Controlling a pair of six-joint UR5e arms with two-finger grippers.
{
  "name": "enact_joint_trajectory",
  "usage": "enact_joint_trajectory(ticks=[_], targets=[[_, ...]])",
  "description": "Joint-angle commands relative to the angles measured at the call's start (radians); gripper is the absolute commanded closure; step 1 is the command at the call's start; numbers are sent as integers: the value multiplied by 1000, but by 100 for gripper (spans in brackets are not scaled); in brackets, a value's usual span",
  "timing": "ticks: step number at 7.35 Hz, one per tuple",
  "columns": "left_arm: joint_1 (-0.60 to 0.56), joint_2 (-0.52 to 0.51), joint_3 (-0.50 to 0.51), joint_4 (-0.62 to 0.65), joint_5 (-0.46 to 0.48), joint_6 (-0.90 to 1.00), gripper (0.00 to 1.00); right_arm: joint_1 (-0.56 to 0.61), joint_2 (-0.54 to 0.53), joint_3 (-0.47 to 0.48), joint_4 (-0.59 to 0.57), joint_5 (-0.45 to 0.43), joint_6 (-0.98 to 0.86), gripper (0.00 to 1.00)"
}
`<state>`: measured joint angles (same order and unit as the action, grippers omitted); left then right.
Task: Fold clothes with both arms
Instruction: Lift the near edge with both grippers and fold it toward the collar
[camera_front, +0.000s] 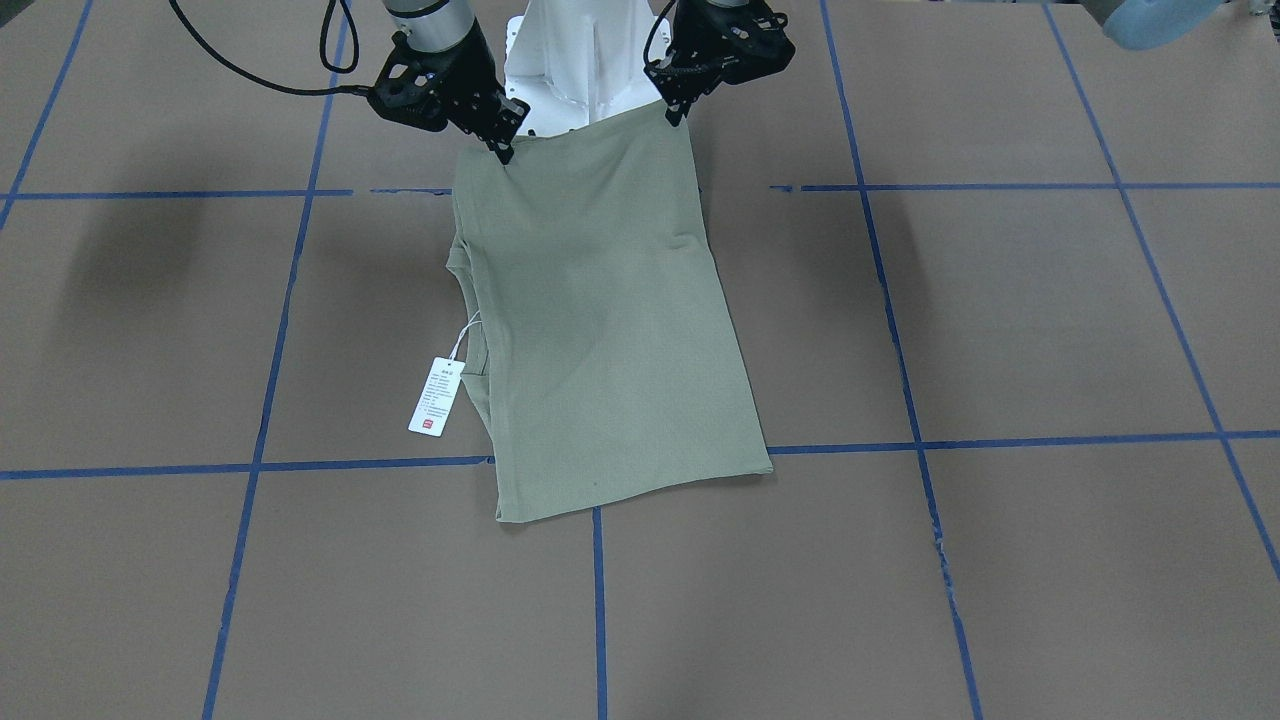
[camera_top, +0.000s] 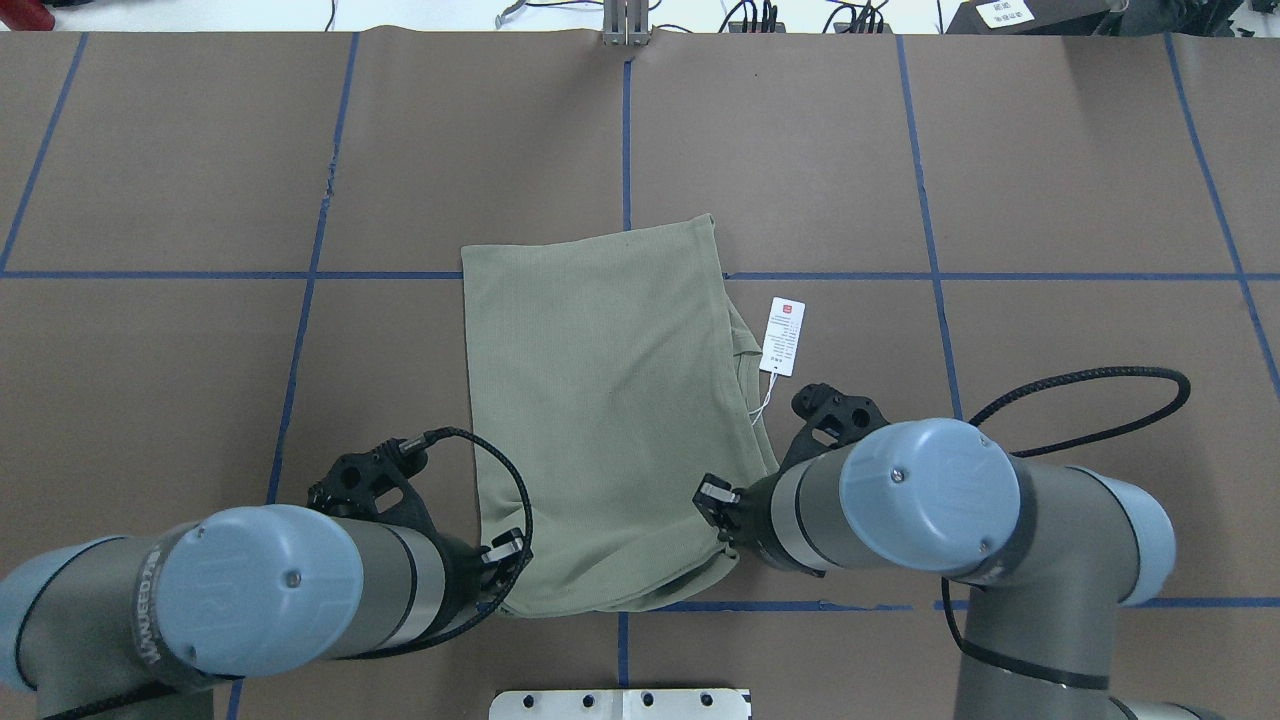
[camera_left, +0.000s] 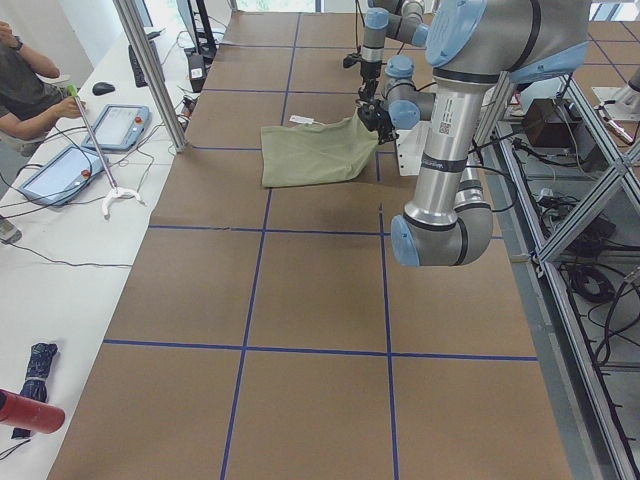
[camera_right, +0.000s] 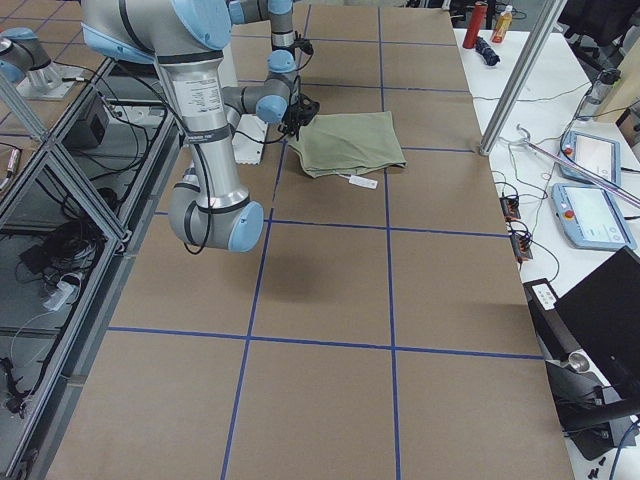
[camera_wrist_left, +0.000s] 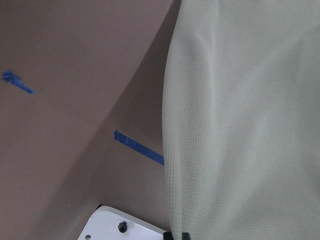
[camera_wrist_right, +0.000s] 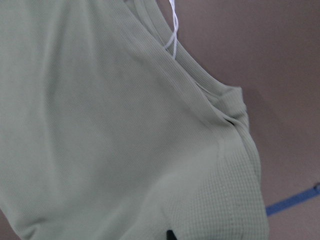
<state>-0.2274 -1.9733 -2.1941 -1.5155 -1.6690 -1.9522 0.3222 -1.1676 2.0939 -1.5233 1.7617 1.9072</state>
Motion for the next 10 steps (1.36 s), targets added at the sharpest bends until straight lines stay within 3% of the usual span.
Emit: enact_joint_trajectory(ticks=[1,3,5,8,10], targets=[[-131,-36,92,-11,-5,124,100,131,110,-142,0,2,-90,100],[-196,-56,211,-137,-5,157,100,211,202,-288,3,-1,-173,100],[-252,-106,330,-213,-5,165,100,248,290,-508,197,-1,-175,100],[-357,-179,448,-256,-8,232,100,308,376,-641,245,8,-214,100],[-378,-179,494,-297,-8,256,100,314,385,-657,244,10,-214,100]])
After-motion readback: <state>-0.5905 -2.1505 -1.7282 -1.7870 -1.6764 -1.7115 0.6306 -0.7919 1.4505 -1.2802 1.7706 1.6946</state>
